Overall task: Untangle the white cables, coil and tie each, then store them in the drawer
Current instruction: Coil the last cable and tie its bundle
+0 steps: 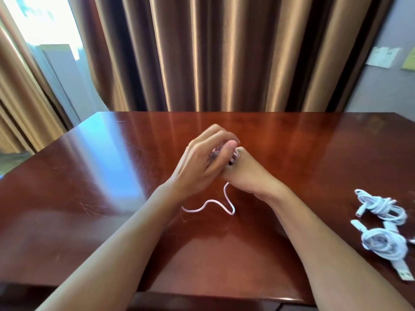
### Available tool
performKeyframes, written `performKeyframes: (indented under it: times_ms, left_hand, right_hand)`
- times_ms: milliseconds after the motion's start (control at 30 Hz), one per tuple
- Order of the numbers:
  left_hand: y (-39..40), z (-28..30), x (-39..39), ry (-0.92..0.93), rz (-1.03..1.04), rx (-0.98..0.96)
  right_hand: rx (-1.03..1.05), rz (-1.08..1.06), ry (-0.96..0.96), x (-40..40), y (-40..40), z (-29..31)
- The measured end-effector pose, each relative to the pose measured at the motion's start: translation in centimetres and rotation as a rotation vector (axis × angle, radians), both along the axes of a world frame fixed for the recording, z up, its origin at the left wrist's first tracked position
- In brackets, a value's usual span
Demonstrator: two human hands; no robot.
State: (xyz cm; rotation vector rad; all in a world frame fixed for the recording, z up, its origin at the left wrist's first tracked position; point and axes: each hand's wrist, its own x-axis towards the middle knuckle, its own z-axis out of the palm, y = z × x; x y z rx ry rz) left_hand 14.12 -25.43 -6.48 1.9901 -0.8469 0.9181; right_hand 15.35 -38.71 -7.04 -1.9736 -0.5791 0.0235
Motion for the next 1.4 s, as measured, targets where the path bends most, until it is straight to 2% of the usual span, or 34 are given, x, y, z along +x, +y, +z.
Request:
performKeyframes:
  times_ms: [100, 233, 333, 500, 700, 900, 1000, 1100, 1167, 1333, 1400]
  left_hand:
    - [-0.4, 0.0, -0.2, 0.003, 0.043, -0.065]
    - [-0.4, -0.6, 0.0, 0.106, 0.136, -0.191]
    - [-0.6, -0.4, -0.1, 0.123, 0.174, -0.202]
    - [0.3, -0.4, 1.3, 0.403, 0.213, -0.455]
    - [0.9, -0.3, 1.4, 0.430, 0.291, -0.589]
    - [1.3, -0.1, 1.7, 0.388, 0.336, -0.588]
    - [0.9, 0.1, 1.4, 0.467, 0.271, -0.638]
    - [0.4, 0.5, 1.0, 0.760, 0.114, -0.830]
    - [0.5, 0.9, 0.8, 0.923, 0.007, -0.868]
    - [0.9, 1.3, 1.0, 1.141, -0.176, -0.899]
    - [0.9, 1.2, 1.1, 1.151, -0.204, -0.893]
  right_hand:
    - [-0.023, 0.031, 0.032, -0.2, -0.3, 0.2]
    - [-0.039, 0.078, 0.025, -0.4, 0.0, 0.2]
    - [-0.038, 0.070, -0.007, -0.6, 0.0, 0.2]
    - [0.009, 0.090, -0.016, -0.7, 0.0, 0.4]
    - [0.082, 0.098, -0.058, -0.9, 0.3, 0.3]
    - [0.247, 0.102, 0.107, -1.2, 1.2, 0.0]
    - [0.296, 0.074, 0.103, -0.9, 1.3, -0.3]
    - [0.293, 0.007, 0.060, -0.3, 0.9, -0.2]
    - [0.286, -0.022, 0.068, 0.0, 0.6, -0.1]
    - [0.270, -0.074, 0.058, 0.2, 0.4, 0.0]
    - [0.274, -0.084, 0.033, 0.0, 0.4, -0.1]
